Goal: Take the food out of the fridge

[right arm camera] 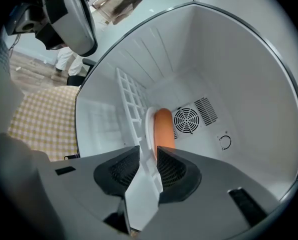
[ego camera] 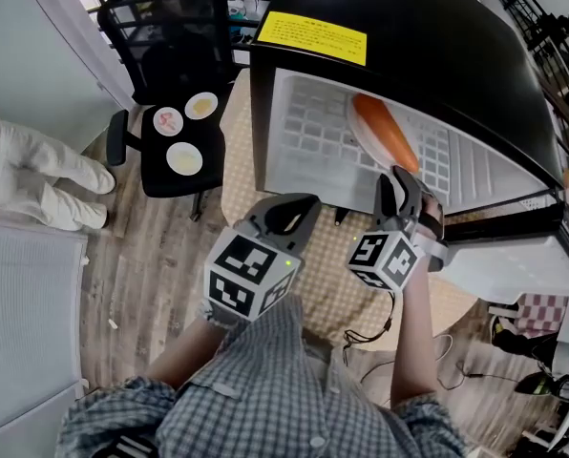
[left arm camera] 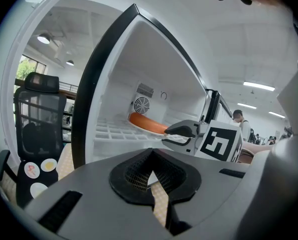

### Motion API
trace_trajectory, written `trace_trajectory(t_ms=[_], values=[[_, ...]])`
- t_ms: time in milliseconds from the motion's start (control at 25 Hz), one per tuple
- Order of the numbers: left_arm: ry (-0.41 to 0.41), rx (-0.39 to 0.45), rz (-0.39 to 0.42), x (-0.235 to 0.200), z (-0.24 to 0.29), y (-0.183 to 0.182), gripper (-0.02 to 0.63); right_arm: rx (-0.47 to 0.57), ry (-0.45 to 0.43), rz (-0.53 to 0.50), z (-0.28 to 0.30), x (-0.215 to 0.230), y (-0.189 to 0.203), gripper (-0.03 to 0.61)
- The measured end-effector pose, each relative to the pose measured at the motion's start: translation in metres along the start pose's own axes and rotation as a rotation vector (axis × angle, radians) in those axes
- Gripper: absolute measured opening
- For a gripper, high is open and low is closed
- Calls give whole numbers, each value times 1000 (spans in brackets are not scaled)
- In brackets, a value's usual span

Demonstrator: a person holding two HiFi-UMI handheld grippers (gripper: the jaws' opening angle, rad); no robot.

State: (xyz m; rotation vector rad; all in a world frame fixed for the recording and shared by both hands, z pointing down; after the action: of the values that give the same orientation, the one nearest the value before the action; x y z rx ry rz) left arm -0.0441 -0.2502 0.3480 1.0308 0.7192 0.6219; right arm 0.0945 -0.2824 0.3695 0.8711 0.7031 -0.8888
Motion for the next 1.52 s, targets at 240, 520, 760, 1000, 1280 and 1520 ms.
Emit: trace_trajectory(t_ms=[240, 520, 760, 1000, 1280, 1520], values=[[4, 7, -7, 5, 5, 3, 3, -1, 22, -31, -1, -1, 2, 86], [4, 7, -17, 6, 8, 4, 3, -32, 16, -91, 2, 0, 4, 74], [15, 13, -36, 9, 12, 4, 3, -39, 19, -86, 4, -1, 5, 60], [17, 13, -45, 10, 13, 4, 3, -47, 40, -114, 6, 0, 5, 36], [13, 46, -123, 7, 19, -2, 3, -37, 45, -157, 3, -3, 4, 29], [93, 37, -299, 15, 40, -8, 4, -19, 48, -179, -3, -7, 7, 28]])
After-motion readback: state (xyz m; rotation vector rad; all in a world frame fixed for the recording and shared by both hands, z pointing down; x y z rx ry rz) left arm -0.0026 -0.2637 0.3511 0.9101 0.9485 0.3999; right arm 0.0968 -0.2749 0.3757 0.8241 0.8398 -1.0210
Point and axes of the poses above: the fingertips, and each gripper's own axes: z forward along the fingers, x to its right, y out of its underside, the point moved 2 cm from there along -z, backward along the fingers, and after that the axes turned 5 degrees about -y, right-handed, at the moved point
